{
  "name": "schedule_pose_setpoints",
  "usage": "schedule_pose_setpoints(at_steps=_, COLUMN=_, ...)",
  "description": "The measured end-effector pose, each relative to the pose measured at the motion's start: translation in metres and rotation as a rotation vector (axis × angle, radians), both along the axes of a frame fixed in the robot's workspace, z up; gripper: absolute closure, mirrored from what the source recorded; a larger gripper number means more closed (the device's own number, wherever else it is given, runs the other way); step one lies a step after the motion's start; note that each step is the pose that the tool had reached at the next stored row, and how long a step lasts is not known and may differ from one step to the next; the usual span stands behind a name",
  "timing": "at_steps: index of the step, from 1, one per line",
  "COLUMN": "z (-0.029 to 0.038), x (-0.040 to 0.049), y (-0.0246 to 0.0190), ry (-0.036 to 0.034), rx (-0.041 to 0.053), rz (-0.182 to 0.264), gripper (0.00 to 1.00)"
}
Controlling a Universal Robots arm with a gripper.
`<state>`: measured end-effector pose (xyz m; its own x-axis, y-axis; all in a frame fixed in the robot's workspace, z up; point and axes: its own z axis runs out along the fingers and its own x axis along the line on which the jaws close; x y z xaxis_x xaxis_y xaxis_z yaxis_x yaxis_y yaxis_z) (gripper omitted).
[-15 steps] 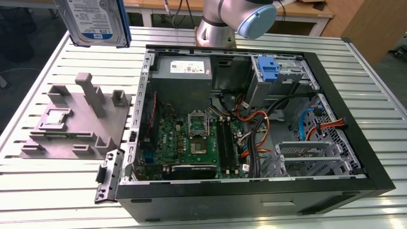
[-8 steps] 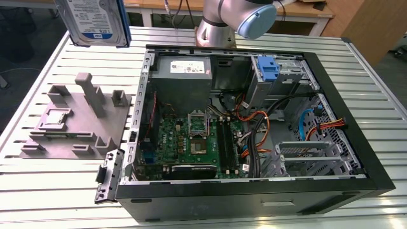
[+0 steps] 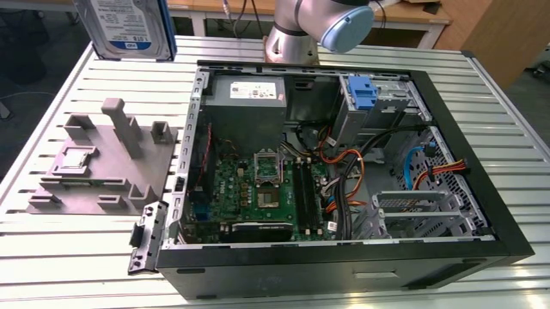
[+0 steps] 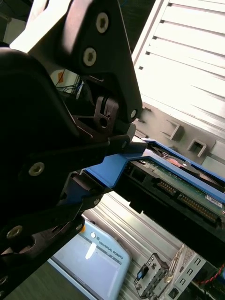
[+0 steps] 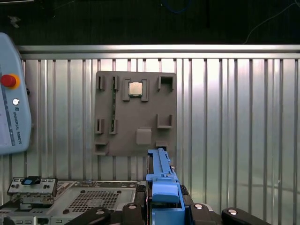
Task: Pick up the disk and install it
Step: 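Pick up the disk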
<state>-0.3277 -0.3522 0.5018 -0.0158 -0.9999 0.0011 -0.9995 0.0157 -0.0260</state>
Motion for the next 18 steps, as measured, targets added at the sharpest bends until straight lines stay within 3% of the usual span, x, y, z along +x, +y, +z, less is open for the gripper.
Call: schedule_pose_setpoints(at_steps=18, z=0.003, x=0.002, y=0.0, ry=-0.0001, rx=0.0, rz=0.0, gripper=0.63)
